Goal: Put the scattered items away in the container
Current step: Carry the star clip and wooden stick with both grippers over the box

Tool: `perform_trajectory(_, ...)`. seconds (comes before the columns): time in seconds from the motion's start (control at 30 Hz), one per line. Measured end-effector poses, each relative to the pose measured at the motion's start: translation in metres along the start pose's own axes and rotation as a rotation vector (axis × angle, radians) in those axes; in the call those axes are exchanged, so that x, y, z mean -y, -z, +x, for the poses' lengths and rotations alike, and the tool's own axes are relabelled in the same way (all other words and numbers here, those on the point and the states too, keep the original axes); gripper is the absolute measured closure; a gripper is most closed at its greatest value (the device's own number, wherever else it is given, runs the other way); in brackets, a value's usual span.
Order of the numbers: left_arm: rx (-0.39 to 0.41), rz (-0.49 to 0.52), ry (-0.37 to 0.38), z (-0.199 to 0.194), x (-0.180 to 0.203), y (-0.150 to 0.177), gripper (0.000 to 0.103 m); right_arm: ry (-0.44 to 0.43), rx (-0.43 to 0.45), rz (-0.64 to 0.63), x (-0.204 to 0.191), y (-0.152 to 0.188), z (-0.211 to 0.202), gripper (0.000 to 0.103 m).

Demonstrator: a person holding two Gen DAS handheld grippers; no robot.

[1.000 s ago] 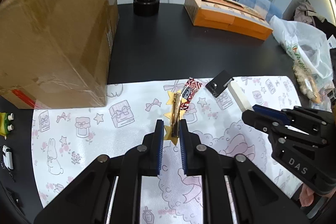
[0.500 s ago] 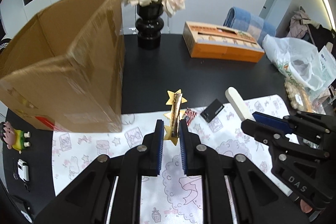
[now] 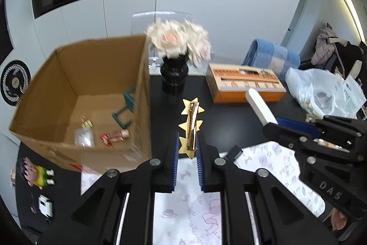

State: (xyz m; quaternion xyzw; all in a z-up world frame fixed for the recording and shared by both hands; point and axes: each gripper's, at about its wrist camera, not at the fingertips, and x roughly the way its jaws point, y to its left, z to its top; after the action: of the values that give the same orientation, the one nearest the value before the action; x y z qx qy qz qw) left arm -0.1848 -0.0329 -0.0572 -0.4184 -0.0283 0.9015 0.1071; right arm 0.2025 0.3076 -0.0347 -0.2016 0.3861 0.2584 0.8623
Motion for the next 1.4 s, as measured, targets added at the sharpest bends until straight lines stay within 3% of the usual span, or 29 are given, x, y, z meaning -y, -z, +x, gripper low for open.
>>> perform_trajectory(0.3,0.041,-0.068,-0.031,-0.017,-0.049,-0.028,0.089,-0.032,0.024,-0.060,-0.055,-0.058,0.005,0.087)
perform_trajectory(0.63,0.065,-0.190,-0.080,-0.031,-0.129,-0.031,0.089,-0.074,0.003,-0.106,-0.114,-0.091,0.041,0.087)
perform_trajectory(1.03,0.061,-0.278,-0.136,-0.026,-0.197,-0.026,0.089,-0.093,-0.058,-0.124,-0.149,-0.102,0.092,0.087)
perform_trajectory(1.4,0.015,-0.290,-0.147,-0.007,-0.205,-0.025,0.089,-0.100,-0.101,-0.124,-0.160,-0.098,0.126,0.087)
